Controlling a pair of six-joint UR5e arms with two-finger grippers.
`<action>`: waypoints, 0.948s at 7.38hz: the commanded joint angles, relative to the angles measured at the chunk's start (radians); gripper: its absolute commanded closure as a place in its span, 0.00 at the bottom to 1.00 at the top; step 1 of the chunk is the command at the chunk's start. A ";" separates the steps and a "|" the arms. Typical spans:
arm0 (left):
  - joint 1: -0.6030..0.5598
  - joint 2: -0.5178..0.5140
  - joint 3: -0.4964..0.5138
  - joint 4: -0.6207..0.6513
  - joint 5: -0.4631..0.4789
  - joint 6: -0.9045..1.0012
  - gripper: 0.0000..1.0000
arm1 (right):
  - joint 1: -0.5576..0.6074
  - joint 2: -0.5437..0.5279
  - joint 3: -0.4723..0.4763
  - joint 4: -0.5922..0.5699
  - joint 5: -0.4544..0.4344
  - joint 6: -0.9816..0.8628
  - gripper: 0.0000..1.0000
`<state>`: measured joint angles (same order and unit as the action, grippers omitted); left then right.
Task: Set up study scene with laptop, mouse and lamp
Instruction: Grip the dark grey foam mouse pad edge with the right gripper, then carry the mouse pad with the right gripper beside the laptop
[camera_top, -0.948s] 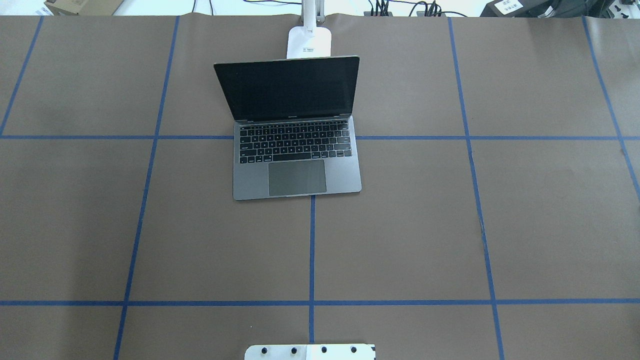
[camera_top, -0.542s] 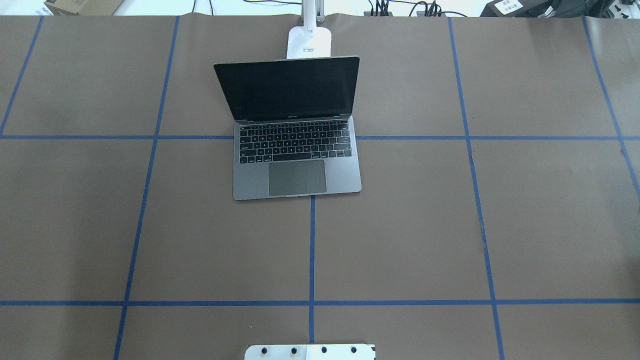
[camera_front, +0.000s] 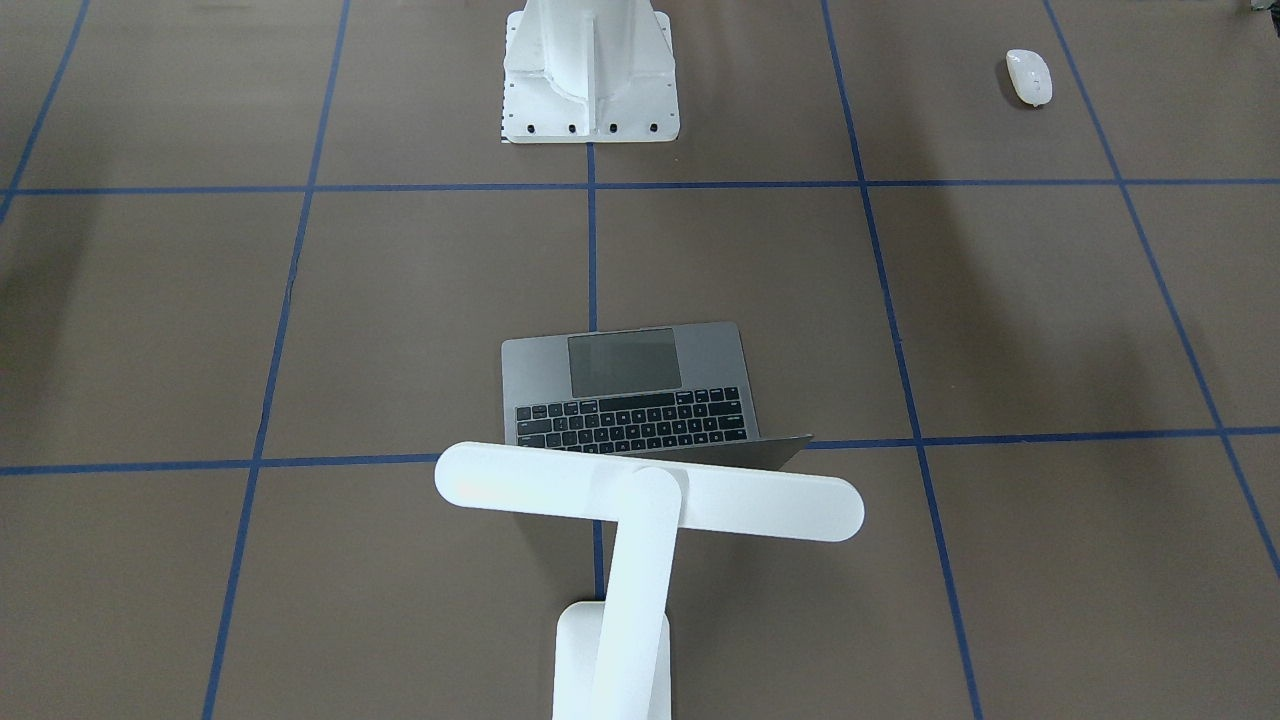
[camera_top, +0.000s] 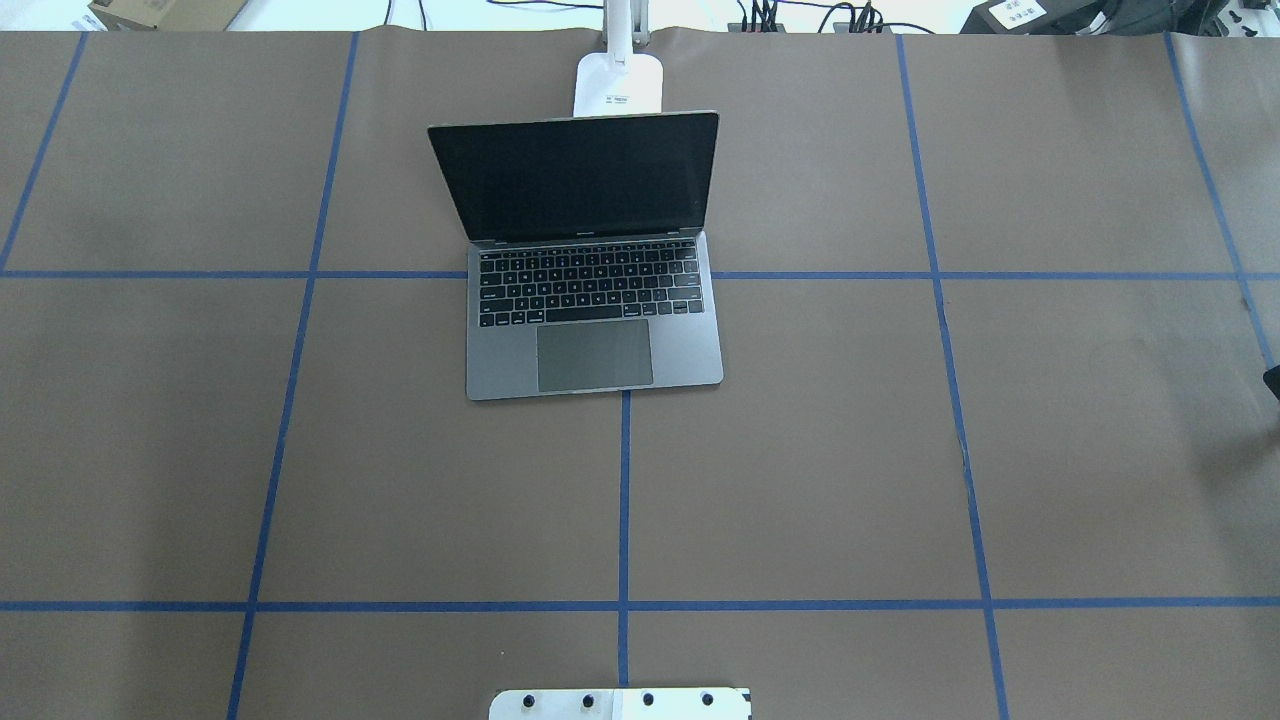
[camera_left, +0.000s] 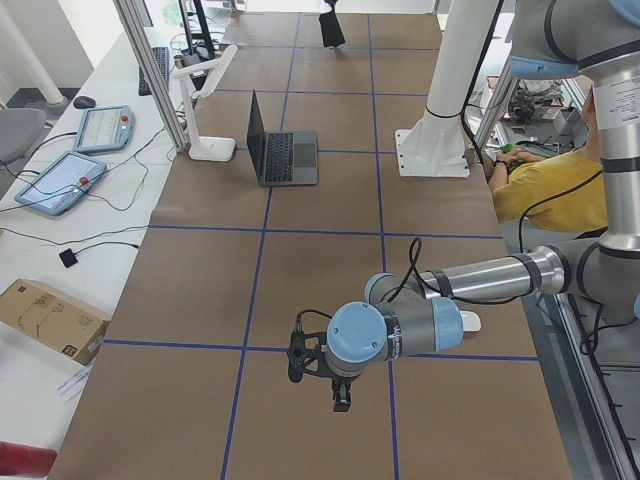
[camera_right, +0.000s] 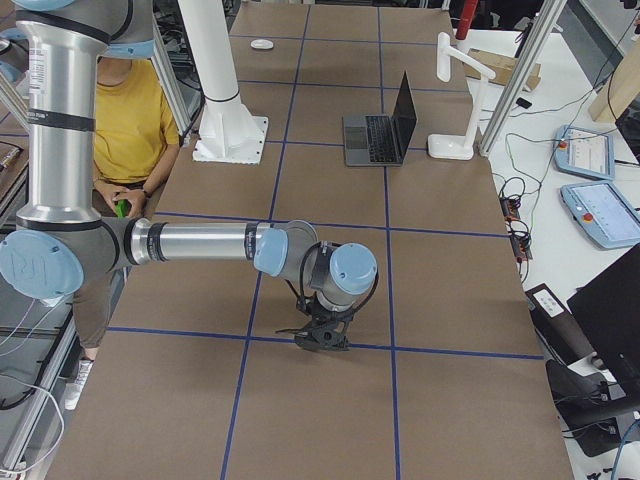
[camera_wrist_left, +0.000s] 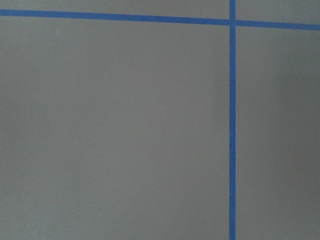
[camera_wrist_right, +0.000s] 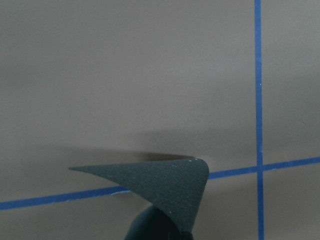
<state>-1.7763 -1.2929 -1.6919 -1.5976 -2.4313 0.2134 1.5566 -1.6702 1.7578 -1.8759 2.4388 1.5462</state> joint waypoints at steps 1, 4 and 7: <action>0.002 0.007 0.001 0.001 0.000 -0.002 0.00 | -0.079 0.064 0.035 0.079 0.002 0.151 1.00; 0.002 0.007 0.012 -0.001 0.000 -0.005 0.00 | -0.219 0.235 0.035 0.161 -0.023 0.199 1.00; 0.002 0.006 0.027 -0.001 0.000 -0.005 0.00 | -0.367 0.352 0.104 0.164 -0.035 0.511 1.00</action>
<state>-1.7748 -1.2857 -1.6719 -1.5977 -2.4314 0.2077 1.2646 -1.3773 1.8293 -1.7138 2.4150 1.8999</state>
